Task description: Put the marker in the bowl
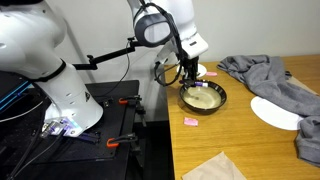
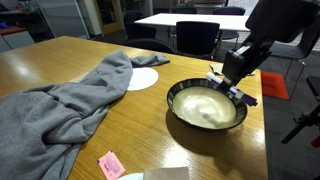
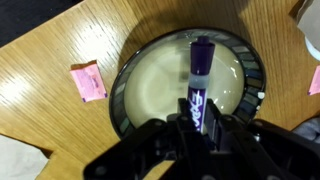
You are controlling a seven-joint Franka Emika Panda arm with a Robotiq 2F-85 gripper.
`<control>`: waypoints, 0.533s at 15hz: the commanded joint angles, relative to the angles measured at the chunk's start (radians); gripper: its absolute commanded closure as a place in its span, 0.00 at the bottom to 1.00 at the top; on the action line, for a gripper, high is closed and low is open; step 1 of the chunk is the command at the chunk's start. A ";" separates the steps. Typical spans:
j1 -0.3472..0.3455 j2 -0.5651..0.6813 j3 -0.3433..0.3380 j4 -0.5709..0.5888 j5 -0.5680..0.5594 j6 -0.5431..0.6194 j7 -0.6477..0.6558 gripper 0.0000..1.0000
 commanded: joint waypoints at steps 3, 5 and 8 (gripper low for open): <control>0.046 0.130 -0.073 0.100 -0.052 0.042 0.120 0.95; 0.062 0.150 -0.071 0.122 -0.043 0.037 0.130 0.56; 0.094 0.144 -0.074 0.134 -0.046 0.026 0.145 0.41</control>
